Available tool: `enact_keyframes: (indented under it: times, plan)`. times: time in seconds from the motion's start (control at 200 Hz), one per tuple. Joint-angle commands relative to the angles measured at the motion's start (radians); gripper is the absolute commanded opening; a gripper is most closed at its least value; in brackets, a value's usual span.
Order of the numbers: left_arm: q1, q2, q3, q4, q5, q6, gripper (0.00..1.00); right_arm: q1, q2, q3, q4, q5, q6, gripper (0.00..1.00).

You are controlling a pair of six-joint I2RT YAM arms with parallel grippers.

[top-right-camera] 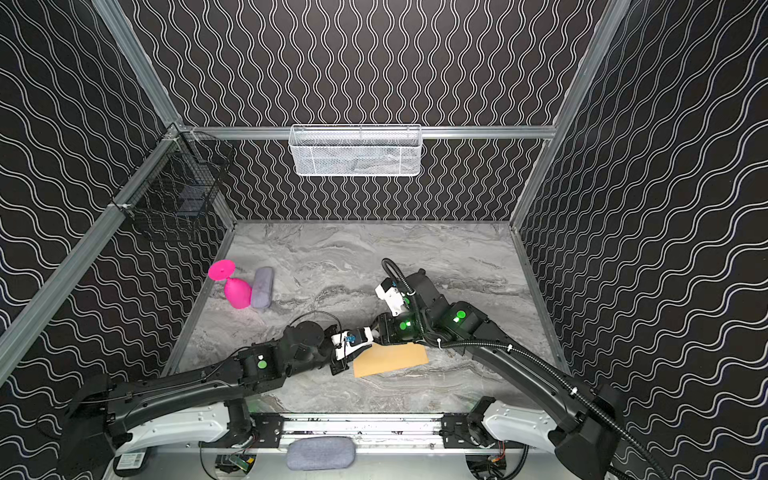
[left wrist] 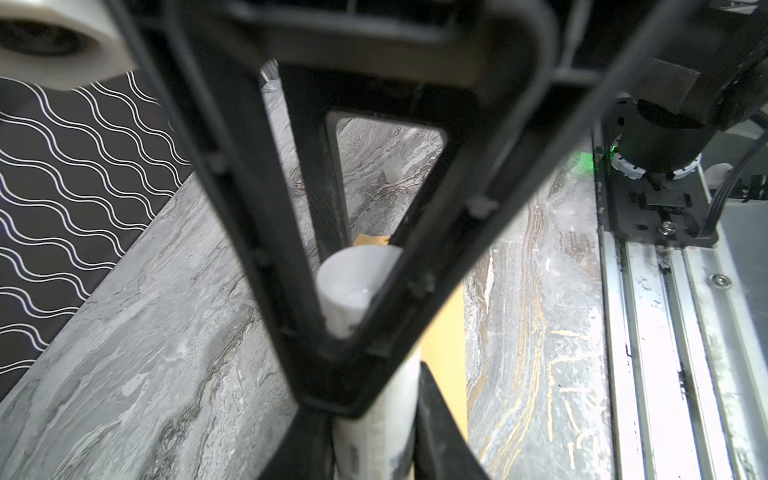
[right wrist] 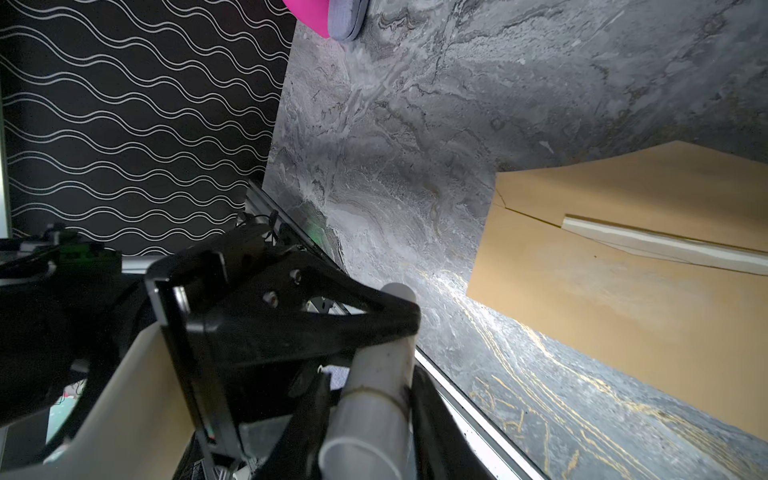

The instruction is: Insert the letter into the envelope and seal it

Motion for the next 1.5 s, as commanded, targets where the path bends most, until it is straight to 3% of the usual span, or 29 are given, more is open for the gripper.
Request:
enact_keyframes:
  times: [0.0, 0.15, 0.28, 0.39, 0.696, 0.786, 0.911, 1.066, 1.196, 1.406, 1.496]
  plan:
    - [-0.002, -0.002, 0.004, 0.024, 0.010, 0.005, 0.04, 0.003, 0.011, 0.007, -0.013, 0.003, 0.002, 0.31]
    - [-0.003, -0.006, 0.000, 0.026, 0.006, 0.007, 0.05, 0.003, 0.028, 0.003, -0.017, -0.004, -0.008, 0.30]
    - [-0.003, -0.003, 0.002, 0.025, 0.003, 0.004, 0.05, 0.004, 0.035, -0.001, -0.009, -0.007, -0.014, 0.37]
    - [-0.003, -0.007, 0.005, 0.021, 0.005, 0.004, 0.05, 0.004, 0.042, 0.001, -0.009, -0.011, -0.019, 0.37]
    - [-0.003, -0.011, -0.001, 0.021, -0.012, 0.002, 0.06, 0.003, 0.047, -0.011, 0.013, -0.054, -0.026, 0.21]
    - [-0.003, -0.008, -0.002, 0.025, -0.023, -0.003, 0.12, 0.002, 0.042, -0.020, 0.027, -0.059, -0.030, 0.16]
    - [-0.003, -0.014, 0.002, 0.030, -0.074, -0.034, 0.39, -0.017, 0.023, -0.041, 0.042, -0.036, -0.038, 0.06]
    - [-0.002, -0.074, 0.000, 0.040, -0.176, -0.159, 0.62, -0.088, -0.035, -0.088, 0.112, -0.004, -0.049, 0.00]
    - [0.005, -0.155, -0.024, 0.070, -0.197, -0.339, 0.72, -0.124, -0.115, -0.132, 0.250, 0.075, -0.064, 0.00]
    - [0.060, -0.223, 0.013, 0.035, -0.108, -0.688, 0.71, -0.130, -0.275, -0.286, 0.582, 0.247, -0.148, 0.00]
    - [0.117, -0.243, -0.005, 0.122, 0.004, -0.825, 0.71, -0.129, -0.345, -0.389, 0.781, 0.310, -0.175, 0.00]
